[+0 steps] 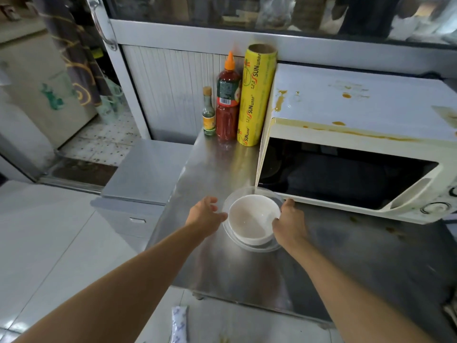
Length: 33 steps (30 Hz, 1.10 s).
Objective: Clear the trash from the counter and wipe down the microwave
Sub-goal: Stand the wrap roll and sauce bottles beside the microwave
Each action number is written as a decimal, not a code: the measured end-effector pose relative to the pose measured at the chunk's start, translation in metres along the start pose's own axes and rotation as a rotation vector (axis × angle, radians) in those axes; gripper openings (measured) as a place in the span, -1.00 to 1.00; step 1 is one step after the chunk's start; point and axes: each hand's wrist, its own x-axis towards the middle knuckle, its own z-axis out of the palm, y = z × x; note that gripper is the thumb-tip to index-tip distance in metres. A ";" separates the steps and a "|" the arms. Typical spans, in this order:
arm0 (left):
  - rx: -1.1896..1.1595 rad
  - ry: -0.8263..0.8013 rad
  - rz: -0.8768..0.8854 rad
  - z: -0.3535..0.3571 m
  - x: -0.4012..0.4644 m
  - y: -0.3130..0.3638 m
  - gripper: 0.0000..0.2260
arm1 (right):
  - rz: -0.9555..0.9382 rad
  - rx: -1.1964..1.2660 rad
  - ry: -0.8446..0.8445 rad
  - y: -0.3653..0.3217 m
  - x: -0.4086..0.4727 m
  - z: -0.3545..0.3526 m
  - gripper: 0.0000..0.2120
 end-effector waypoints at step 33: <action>0.034 0.144 -0.151 0.003 -0.039 0.011 -0.79 | -0.030 0.077 -0.060 0.018 -0.011 -0.020 -0.78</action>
